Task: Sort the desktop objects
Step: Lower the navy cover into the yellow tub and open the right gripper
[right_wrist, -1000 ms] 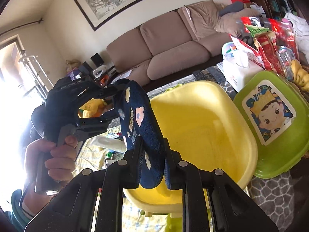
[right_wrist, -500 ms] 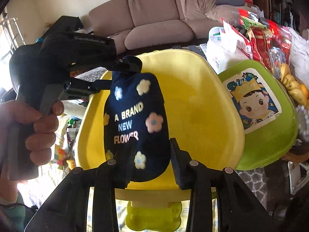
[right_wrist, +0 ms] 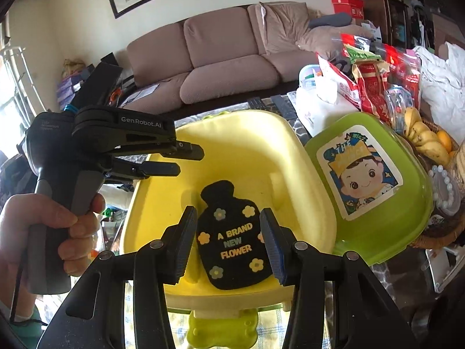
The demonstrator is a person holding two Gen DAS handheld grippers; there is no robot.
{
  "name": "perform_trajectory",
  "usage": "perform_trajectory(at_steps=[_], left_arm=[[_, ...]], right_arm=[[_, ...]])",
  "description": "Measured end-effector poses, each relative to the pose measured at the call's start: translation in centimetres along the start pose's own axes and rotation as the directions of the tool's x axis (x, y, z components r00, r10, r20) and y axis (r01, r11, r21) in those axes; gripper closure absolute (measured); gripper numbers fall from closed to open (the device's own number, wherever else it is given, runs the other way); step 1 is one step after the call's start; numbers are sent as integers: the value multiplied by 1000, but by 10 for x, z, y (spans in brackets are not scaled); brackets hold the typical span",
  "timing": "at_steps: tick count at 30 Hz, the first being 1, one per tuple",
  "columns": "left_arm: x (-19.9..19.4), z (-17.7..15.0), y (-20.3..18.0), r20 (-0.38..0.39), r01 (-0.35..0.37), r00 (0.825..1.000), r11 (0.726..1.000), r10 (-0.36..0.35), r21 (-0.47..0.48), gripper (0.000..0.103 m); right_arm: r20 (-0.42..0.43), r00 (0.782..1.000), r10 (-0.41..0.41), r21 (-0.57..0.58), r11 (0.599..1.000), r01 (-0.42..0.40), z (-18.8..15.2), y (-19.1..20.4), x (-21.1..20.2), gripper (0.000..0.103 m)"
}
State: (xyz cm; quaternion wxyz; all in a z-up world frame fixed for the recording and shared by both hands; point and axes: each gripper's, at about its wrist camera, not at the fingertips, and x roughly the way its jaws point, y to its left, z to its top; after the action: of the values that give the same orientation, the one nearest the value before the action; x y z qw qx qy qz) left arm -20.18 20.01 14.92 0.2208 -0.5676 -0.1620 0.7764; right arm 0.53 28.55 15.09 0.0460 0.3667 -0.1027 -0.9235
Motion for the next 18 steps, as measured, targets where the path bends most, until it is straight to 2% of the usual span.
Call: perform_trajectory(at_steps=[8,11,13,18], left_arm=[[-40,-16,-11,64,36,997,997,-40,64,36],[-55,-23,-7,87,38,995,997,-44,60,24],[-64,-27,-2,103,28,994,998,-34,59,24],[-77,-39,13,124,-28,992,997,19,67,24]], right_arm=[[-19,1000,-9,-18,1000,9,-3,4,5,51],[-21,1000,-17,-24,1000,16,-3,6,6,40],[-19,1000,-20,-23,1000,20,-5,6,5,32],[-24,999,-40,-22,999,39,-5,7,6,25]])
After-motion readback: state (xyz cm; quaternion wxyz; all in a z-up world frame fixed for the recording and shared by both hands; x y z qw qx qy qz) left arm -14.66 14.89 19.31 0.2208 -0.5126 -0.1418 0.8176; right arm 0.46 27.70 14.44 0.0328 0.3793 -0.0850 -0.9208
